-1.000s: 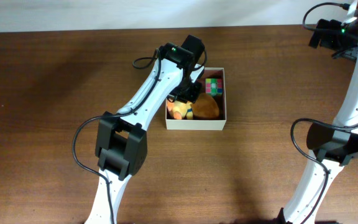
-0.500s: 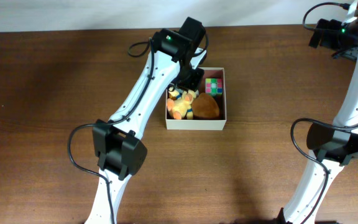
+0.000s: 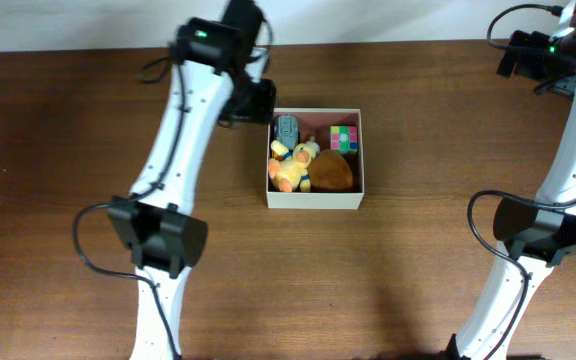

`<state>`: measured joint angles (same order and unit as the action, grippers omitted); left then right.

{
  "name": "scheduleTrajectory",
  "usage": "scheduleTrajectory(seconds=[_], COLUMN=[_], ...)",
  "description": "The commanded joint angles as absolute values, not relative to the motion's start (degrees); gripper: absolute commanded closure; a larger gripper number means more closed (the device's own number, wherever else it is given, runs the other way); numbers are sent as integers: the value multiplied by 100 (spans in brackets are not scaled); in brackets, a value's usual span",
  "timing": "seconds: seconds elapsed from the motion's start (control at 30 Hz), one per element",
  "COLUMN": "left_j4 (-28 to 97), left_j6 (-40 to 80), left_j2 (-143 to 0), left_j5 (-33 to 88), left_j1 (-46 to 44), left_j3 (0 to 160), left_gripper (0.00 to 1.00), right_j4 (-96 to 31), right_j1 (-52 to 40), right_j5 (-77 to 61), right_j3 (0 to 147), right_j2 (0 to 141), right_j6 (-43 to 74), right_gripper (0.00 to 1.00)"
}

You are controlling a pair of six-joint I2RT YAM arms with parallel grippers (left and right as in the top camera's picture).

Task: Pack container

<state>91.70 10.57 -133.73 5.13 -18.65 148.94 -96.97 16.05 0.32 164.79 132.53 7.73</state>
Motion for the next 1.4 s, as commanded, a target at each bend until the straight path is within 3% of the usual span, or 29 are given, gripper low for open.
scheduleTrajectory(seconds=[0.0, 0.77, 1.1, 1.37], left_j4=[9314, 9671, 9668, 9080], left_j6=[1619, 1507, 351, 318], left_j2=[-12901, -12772, -11465, -9808], left_j5=[491, 364, 360, 373], left_j1=[-1546, -624, -64, 152], left_j3=[15032, 15028, 15026, 14271], left_gripper=[1, 1, 1, 1], right_j4=[-9732, -9732, -9732, -9732], right_j1=[1614, 1616, 1614, 1614], right_j5=[8, 8, 5, 8], right_j3=[16516, 16516, 16516, 16516], right_j2=[13249, 13249, 13249, 13249], right_j6=[825, 825, 825, 825], right_gripper=[1, 1, 1, 1])
